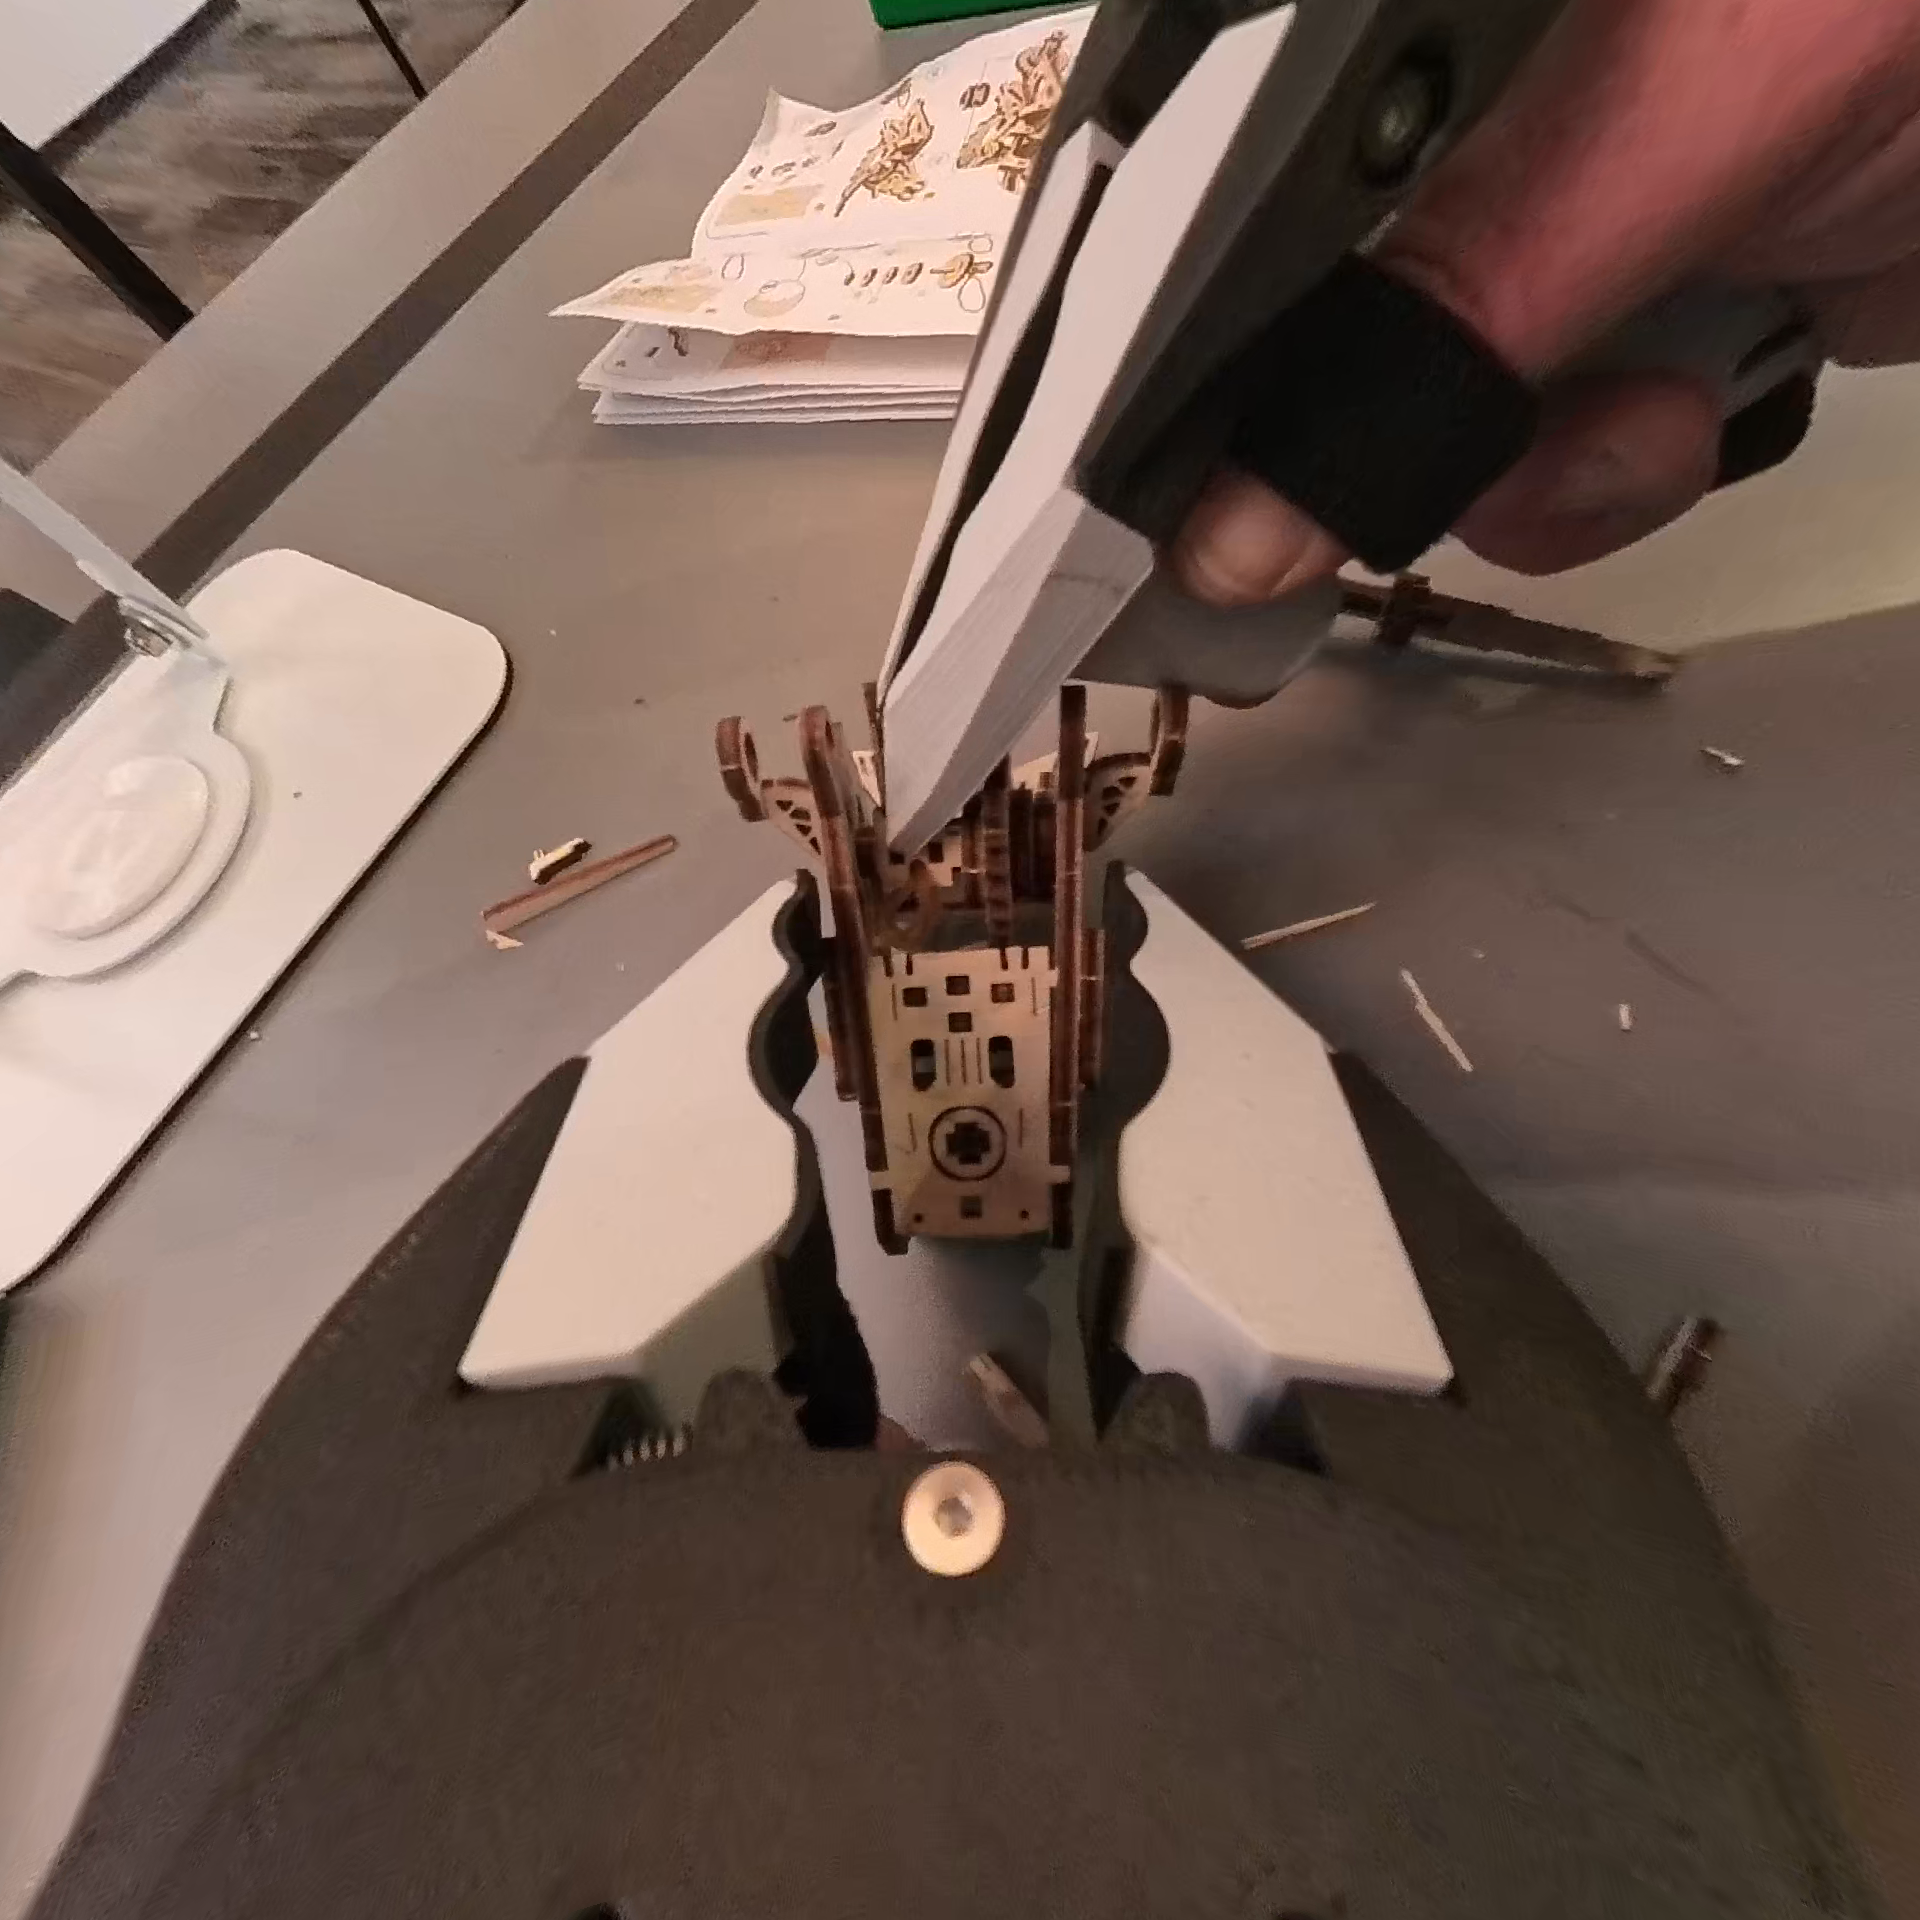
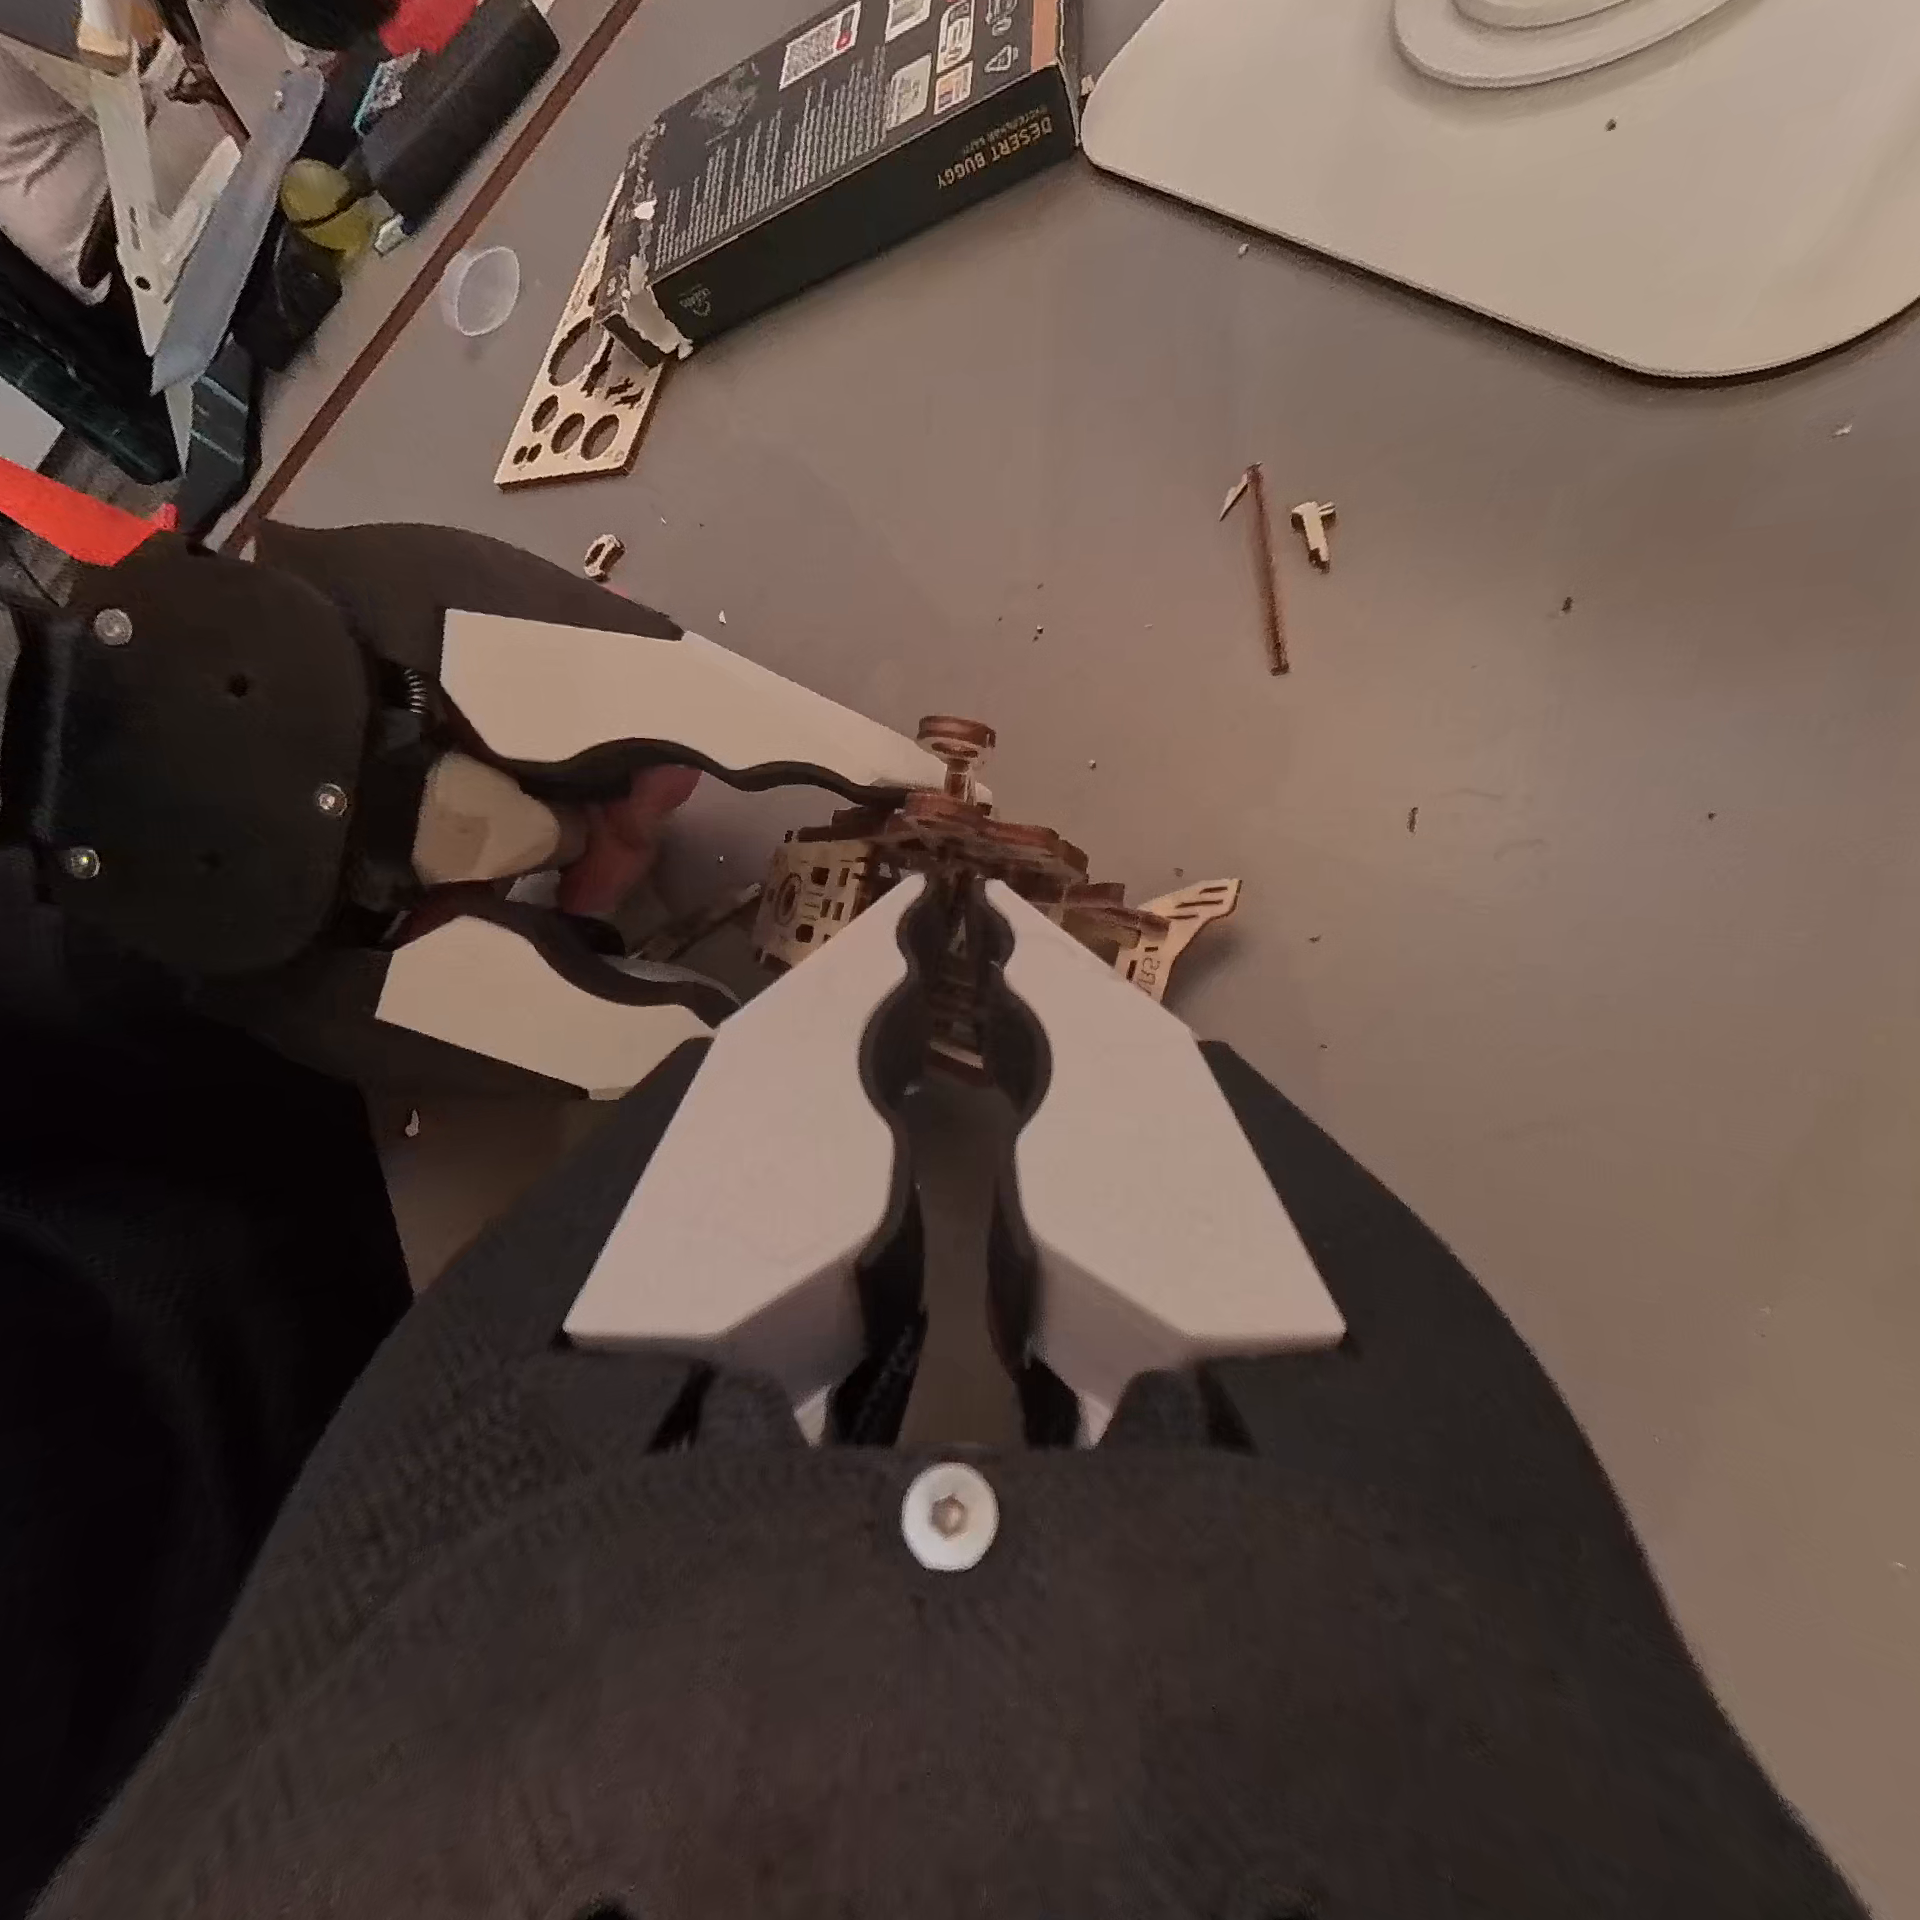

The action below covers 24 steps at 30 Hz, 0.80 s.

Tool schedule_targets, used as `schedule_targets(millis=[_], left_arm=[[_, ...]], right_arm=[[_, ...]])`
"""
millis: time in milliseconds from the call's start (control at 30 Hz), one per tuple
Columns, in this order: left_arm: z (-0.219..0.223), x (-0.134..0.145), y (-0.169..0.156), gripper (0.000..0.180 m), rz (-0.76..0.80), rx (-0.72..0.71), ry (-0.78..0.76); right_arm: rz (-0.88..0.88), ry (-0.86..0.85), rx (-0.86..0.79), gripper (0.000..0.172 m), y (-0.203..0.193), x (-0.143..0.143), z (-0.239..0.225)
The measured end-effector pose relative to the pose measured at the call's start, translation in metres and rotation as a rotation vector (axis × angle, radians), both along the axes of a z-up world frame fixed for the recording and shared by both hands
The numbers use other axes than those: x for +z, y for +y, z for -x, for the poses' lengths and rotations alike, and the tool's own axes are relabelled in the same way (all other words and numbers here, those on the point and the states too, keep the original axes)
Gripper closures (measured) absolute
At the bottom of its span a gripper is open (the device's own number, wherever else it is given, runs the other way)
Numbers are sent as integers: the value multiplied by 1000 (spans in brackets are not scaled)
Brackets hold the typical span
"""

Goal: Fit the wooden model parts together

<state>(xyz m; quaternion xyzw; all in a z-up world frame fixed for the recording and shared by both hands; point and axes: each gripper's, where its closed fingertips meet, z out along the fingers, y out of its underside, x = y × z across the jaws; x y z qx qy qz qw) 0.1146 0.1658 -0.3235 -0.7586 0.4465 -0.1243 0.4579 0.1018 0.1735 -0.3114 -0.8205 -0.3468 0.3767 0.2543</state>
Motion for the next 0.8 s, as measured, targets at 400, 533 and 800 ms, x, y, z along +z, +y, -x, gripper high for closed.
schedule_targets(millis=[400, 533, 800], left_arm=[[-1, 0, -6, 128, 35, -70, -40], [-4, 0, -9, 128, 39, -114, -30], [-6, 0, -10, 128, 55, -142, -43]], right_arm=[[-429, -119, 461, 125, -8, 15, -30], [-538, -160, 660, 112, -8, 12, -23], [-546, -177, 877, 105, -12, 7, -31]])
